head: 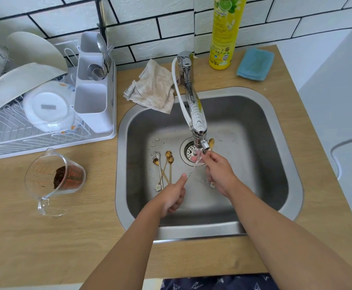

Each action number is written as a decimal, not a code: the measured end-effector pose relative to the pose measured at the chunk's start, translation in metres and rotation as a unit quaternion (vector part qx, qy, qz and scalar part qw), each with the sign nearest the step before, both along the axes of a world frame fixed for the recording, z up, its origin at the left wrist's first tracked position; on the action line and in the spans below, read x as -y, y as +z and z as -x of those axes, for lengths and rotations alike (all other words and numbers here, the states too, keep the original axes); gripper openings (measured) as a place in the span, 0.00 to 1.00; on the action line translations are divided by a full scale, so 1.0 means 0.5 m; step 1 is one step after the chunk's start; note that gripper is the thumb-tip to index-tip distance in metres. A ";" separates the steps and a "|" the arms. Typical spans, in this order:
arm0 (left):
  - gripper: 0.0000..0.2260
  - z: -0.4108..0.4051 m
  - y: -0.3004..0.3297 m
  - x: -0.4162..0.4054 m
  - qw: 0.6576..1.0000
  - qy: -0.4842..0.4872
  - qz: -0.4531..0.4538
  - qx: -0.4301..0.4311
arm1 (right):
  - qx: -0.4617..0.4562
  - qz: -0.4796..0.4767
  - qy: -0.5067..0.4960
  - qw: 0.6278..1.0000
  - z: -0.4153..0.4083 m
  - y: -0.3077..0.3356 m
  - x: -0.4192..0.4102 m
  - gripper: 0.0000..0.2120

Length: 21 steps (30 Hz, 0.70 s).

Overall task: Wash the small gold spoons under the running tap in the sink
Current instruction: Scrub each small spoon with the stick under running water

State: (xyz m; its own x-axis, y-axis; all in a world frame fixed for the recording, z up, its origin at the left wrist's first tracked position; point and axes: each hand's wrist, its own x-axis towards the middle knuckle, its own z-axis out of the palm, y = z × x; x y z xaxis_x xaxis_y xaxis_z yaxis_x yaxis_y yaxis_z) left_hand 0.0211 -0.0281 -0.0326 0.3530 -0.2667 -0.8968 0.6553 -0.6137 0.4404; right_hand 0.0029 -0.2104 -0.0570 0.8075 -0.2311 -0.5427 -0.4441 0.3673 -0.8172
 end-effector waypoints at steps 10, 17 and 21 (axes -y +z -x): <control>0.24 -0.002 0.015 0.006 0.994 0.030 0.107 -0.015 | -0.010 -0.118 -0.057 0.991 -0.002 0.007 0.015 0.13; 0.09 0.009 0.008 0.011 0.983 0.042 0.110 0.139 | -0.017 -0.115 -0.087 0.989 -0.006 0.005 0.016 0.07; 0.02 0.011 0.000 0.012 0.981 0.038 0.148 0.120 | 0.000 -0.162 -0.159 0.974 -0.007 0.003 0.031 0.05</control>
